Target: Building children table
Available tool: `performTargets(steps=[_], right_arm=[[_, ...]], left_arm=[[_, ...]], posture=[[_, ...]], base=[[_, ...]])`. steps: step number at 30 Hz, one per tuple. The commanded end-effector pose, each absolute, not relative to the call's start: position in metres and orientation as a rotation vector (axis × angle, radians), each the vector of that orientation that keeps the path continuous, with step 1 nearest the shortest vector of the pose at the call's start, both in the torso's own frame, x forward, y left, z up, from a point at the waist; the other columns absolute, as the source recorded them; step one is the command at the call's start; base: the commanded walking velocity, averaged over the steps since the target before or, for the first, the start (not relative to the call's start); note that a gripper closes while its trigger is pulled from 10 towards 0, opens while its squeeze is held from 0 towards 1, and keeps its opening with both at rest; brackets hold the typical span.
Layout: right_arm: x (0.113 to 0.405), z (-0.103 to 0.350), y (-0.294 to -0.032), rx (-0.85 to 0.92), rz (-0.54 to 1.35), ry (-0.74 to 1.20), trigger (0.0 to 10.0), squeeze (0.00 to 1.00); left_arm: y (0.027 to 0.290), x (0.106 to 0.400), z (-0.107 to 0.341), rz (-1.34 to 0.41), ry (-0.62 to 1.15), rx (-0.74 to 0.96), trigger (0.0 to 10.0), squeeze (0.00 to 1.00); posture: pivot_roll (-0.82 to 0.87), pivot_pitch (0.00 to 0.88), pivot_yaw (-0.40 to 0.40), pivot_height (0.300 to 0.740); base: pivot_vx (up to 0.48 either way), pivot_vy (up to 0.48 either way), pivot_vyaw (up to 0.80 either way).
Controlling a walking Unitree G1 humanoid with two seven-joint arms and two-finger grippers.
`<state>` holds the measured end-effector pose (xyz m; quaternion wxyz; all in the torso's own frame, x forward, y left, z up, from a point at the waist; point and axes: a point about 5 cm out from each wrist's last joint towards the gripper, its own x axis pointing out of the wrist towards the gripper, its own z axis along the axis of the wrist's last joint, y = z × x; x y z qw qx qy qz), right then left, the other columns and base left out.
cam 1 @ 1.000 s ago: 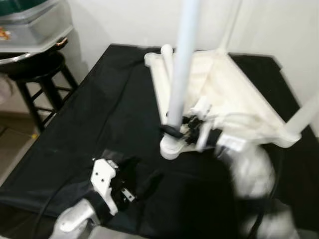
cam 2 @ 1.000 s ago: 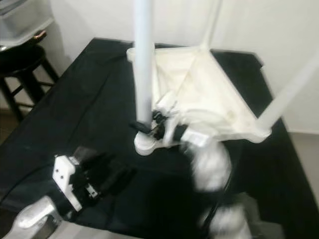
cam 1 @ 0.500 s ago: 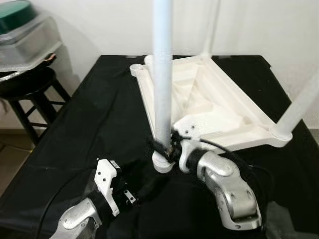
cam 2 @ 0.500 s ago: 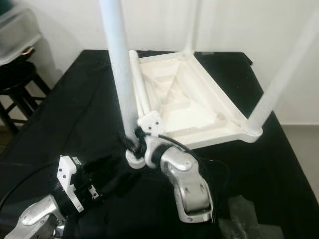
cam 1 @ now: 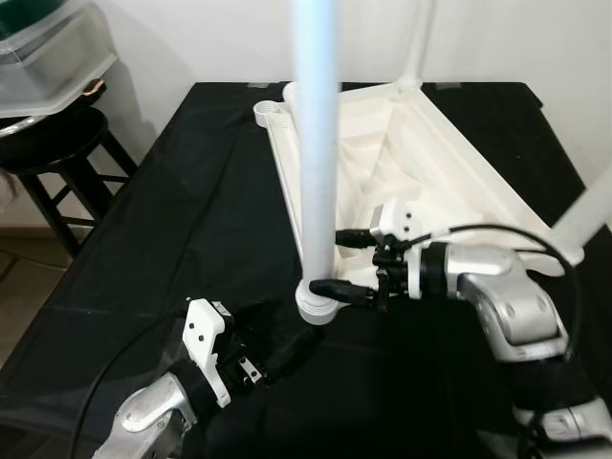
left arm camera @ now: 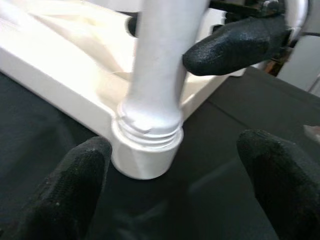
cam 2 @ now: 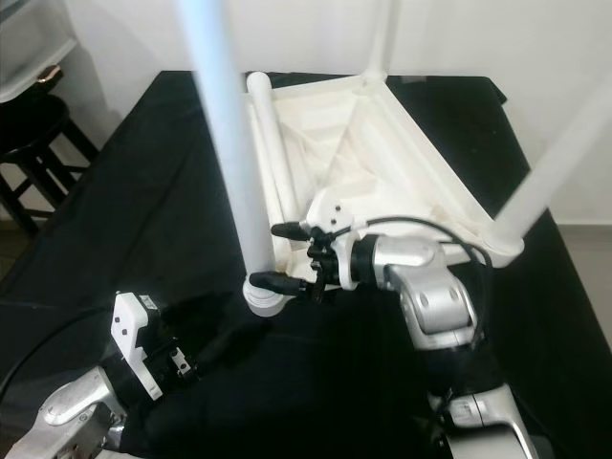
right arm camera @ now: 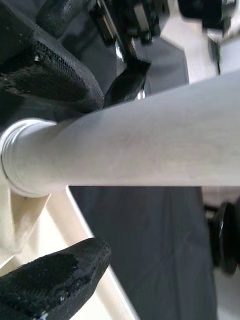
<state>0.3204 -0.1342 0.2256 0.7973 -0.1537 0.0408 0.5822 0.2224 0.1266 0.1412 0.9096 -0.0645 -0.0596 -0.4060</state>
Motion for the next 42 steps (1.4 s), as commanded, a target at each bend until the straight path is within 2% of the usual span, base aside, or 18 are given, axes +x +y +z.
performTargets(steps=[1, 6, 7, 8, 9, 19, 21, 23, 24, 28, 29, 30, 31, 33, 34, 35, 36, 42], right_arm=[[0.322, 0.227, -0.133, -0.333, 1.289, 0.08, 10.0, 0.0], [0.331, 0.236, -0.139, -0.323, 1.323, 0.075, 10.0, 0.0], [0.336, 0.241, -0.141, -0.315, 1.355, 0.078, 4.1, 0.0], [0.336, 0.241, -0.141, -0.315, 1.355, 0.078, 4.1, 0.0], [0.339, 0.244, -0.143, -0.31, 1.403, 0.086, 0.0, 0.0], [0.343, 0.237, -0.142, -0.315, 1.47, 0.13, 0.0, 0.0], [0.337, 0.215, -0.16, -0.347, 1.345, 0.2, 0.0, 0.0], [0.333, 0.208, -0.166, -0.358, 1.301, 0.222, 0.0, 0.0], [0.323, 0.192, -0.168, -0.345, 1.219, 0.264, 0.0, 0.0], [0.316, 0.184, -0.168, -0.334, 1.173, 0.29, 0.0, 0.0], [0.304, 0.161, -0.156, -0.268, 0.987, 0.333, 0.0, 0.0], [0.304, 0.161, -0.156, -0.268, 0.987, 0.333, 0.0, 0.0], [0.285, 0.14, -0.139, -0.197, 0.761, 0.347, 0.0, 0.0], [0.285, 0.14, -0.139, -0.197, 0.761, 0.347, 0.0, 0.0], [0.272, 0.13, -0.131, -0.151, 0.595, 0.358, 0.0, 0.0], [0.272, 0.13, -0.131, -0.151, 0.595, 0.358, 0.0, 0.0], [0.272, 0.133, -0.13, -0.133, 0.473, 0.337, 0.0, 0.0], [0.288, 0.143, -0.122, -0.171, 0.447, 0.272, 0.0, 0.0]], left_arm=[[0.128, 0.22, 0.136, -0.829, -0.093, -0.138, 10.0, 0.0], [0.128, 0.22, 0.136, -0.829, -0.092, -0.137, 10.0, 0.0], [0.128, 0.219, 0.136, -0.83, -0.092, -0.137, 10.0, 0.0], [0.128, 0.219, 0.136, -0.83, -0.092, -0.137, 10.0, 0.0], [0.129, 0.218, 0.136, -0.83, -0.091, -0.137, 10.0, 0.0], [0.13, 0.217, 0.136, -0.828, -0.091, -0.133, 10.0, 0.0], [0.128, 0.216, 0.136, -0.82, -0.096, -0.131, 10.0, 0.0], [0.128, 0.217, 0.136, -0.816, -0.099, -0.131, 10.0, 0.0], [0.127, 0.217, 0.136, -0.813, -0.103, -0.13, 10.0, 0.0], [0.127, 0.218, 0.136, -0.812, -0.104, -0.129, 10.0, 0.0], [0.128, 0.218, 0.136, -0.811, -0.106, -0.127, 10.0, 0.0], [0.128, 0.218, 0.136, -0.811, -0.106, -0.127, 10.0, 0.0], [0.129, 0.22, 0.136, -0.809, -0.108, -0.125, 10.0, 0.0], [0.129, 0.22, 0.136, -0.809, -0.108, -0.125, 10.0, 0.0], [0.129, 0.22, 0.136, -0.807, -0.109, -0.124, 10.0, 0.0], [0.129, 0.22, 0.136, -0.807, -0.109, -0.124, 10.0, 0.0], [0.129, 0.221, 0.135, -0.808, -0.109, -0.123, 10.0, 0.0], [0.13, 0.222, 0.135, -0.803, -0.112, -0.121, 10.0, 0.0]], posture=[[0.05, 0.193, 0.053, 0.74], [0.05, 0.194, 0.052, 0.74], [0.05, 0.197, 0.05, 0.74], [0.05, 0.197, 0.05, 0.74], [0.06, 0.198, 0.05, 0.74], [0.06, 0.203, 0.048, 0.74], [0.05, 0.21, 0.035, 0.74], [0.05, 0.21, 0.035, 0.74], [0.04, 0.207, 0.018, 0.74], [0.04, 0.207, 0.018, 0.74], [0.04, 0.202, 0.02, 0.74], [0.04, 0.202, 0.02, 0.74], [0.02, 0.202, 0.03, 0.74], [0.02, 0.202, 0.03, 0.74], [0.02, 0.196, 0.029, 0.74], [0.02, 0.196, 0.029, 0.74], [0.01, 0.189, 0.033, 0.74], [0.02, 0.191, 0.024, 0.74]], base=[[0.0, 0.0, 0.0], [0.0, 0.0, 0.0], [0.0, 0.0, 0.0], [0.0, 0.0, 0.0], [0.0, 0.0, 0.0], [0.0, 0.0, 0.0], [0.0, 0.0, 0.0], [0.0, 0.0, 0.0], [0.0, 0.0, 0.0], [0.0, 0.0, 0.0], [0.0, 0.0, 0.0], [0.0, 0.0, 0.0], [0.0, 0.0, 0.0], [0.0, 0.0, 0.0], [0.0, 0.0, 0.0], [0.0, 0.0, 0.0], [0.0, 0.0, 0.0], [0.0, 0.0, 0.0]])
